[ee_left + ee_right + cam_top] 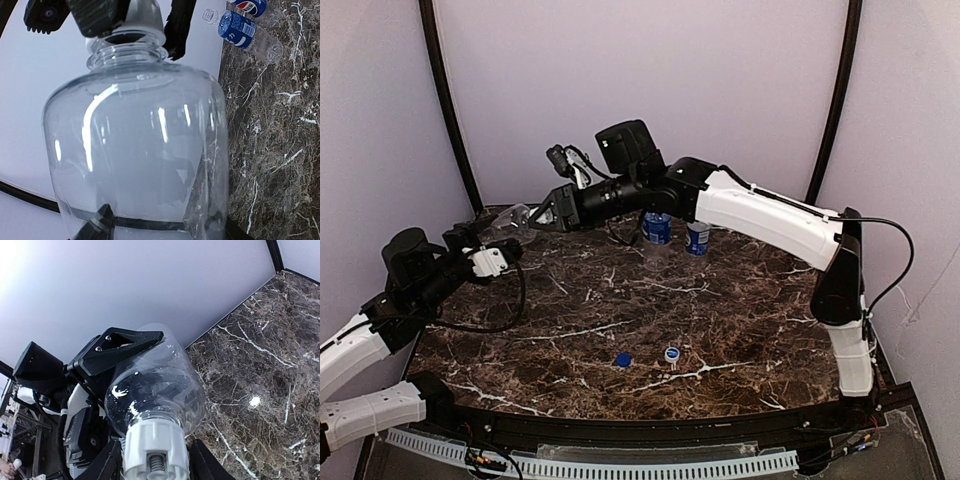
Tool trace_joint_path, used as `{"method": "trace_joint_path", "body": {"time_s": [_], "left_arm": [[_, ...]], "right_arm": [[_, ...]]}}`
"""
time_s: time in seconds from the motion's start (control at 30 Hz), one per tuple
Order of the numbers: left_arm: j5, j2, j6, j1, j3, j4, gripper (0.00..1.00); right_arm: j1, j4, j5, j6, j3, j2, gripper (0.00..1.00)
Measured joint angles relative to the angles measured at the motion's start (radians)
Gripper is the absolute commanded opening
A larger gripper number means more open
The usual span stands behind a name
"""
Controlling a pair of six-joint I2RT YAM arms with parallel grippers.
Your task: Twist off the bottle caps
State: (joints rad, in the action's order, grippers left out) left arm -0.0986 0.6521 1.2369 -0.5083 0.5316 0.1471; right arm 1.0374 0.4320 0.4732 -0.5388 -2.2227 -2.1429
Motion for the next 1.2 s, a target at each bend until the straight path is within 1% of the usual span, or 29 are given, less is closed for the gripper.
{"method": "trace_joint_path", "body": {"time_s": [0.03, 0.07, 0.17, 0.2, 0.23, 0.27, 0.3, 0.37, 0.43, 0.47, 0.53, 0.57, 0.6, 0.63, 0.77, 0.83, 0.9, 0.93, 1.0, 1.13, 1.2], "left_arm": [[0.0, -0.001, 0.003, -0.001, -0.003, 0.003, 0.53], [0.001, -0.002, 0.008, -0.003, -0.007, 0.005, 0.53], [0.001, -0.008, 0.015, -0.008, -0.014, 0.01, 0.53], [0.0, -0.009, 0.017, -0.008, -0.015, 0.011, 0.53], [-0.001, -0.011, 0.019, -0.008, -0.016, 0.011, 0.53], [-0.001, -0.013, 0.021, -0.009, -0.017, 0.01, 0.53], [-0.002, -0.014, 0.024, -0.01, -0.019, 0.009, 0.53], [-0.002, -0.019, 0.027, -0.012, -0.023, 0.0, 0.53], [0.014, -0.026, 0.014, -0.012, -0.019, -0.043, 0.53], [0.03, -0.027, 0.007, -0.011, -0.008, -0.082, 0.53], [0.085, -0.027, -0.018, -0.006, 0.039, -0.212, 0.54], [0.13, -0.021, -0.042, -0.004, 0.073, -0.305, 0.54], [0.165, -0.017, -0.057, -0.004, 0.093, -0.361, 0.54], [0.232, -0.011, -0.092, -0.002, 0.121, -0.447, 0.54], [0.468, -0.015, -0.229, -0.011, 0.141, -0.627, 0.54], [0.608, -0.014, -0.329, -0.019, 0.139, -0.692, 0.53], [0.727, -0.018, -0.408, -0.025, 0.135, -0.715, 0.52], [0.763, -0.019, -0.439, -0.026, 0.133, -0.718, 0.52], [0.835, -0.021, -0.53, -0.026, 0.125, -0.719, 0.52], [0.877, -0.019, -0.66, 0.002, 0.122, -0.657, 0.52], [0.886, -0.027, -0.691, 0.008, 0.121, -0.641, 0.52]], "right_arm": [[0.0, -0.003, 0.004, 0.001, -0.003, -0.005, 0.31], [-0.002, -0.01, 0.011, -0.004, -0.003, -0.009, 0.29], [-0.009, -0.028, 0.039, -0.02, -0.003, -0.017, 0.28], [-0.011, -0.033, 0.049, -0.021, -0.002, -0.019, 0.25], [-0.013, -0.036, 0.055, -0.02, -0.001, -0.019, 0.17], [-0.013, -0.039, 0.058, -0.021, 0.002, -0.02, 0.05], [-0.014, -0.041, 0.062, -0.019, 0.006, -0.02, 0.0], [-0.015, -0.044, 0.072, -0.01, 0.015, -0.02, 0.0], [-0.016, -0.044, 0.087, 0.012, 0.029, -0.019, 0.0], [-0.016, -0.039, 0.1, 0.031, 0.041, -0.018, 0.0], [-0.013, -0.025, 0.134, 0.089, 0.075, -0.006, 0.0], [-0.011, -0.016, 0.145, 0.142, 0.098, 0.006, 0.0], [-0.005, -0.007, 0.156, 0.197, 0.124, 0.022, 0.0], [0.005, 0.005, 0.162, 0.263, 0.159, 0.046, 0.0], [0.074, 0.03, 0.119, 0.59, 0.311, 0.169, 0.0], [0.122, 0.008, 0.1, 0.806, 0.372, 0.228, 0.0], [0.168, 0.023, 0.079, 0.983, 0.393, 0.27, 0.0], [0.191, 0.033, 0.062, 1.075, 0.389, 0.286, 0.0], [0.215, 0.061, 0.042, 1.194, 0.359, 0.296, 0.0], [0.238, 0.141, -0.022, 1.355, 0.306, 0.295, 0.0], [0.238, 0.161, -0.059, 1.392, 0.307, 0.295, 0.0]]}}
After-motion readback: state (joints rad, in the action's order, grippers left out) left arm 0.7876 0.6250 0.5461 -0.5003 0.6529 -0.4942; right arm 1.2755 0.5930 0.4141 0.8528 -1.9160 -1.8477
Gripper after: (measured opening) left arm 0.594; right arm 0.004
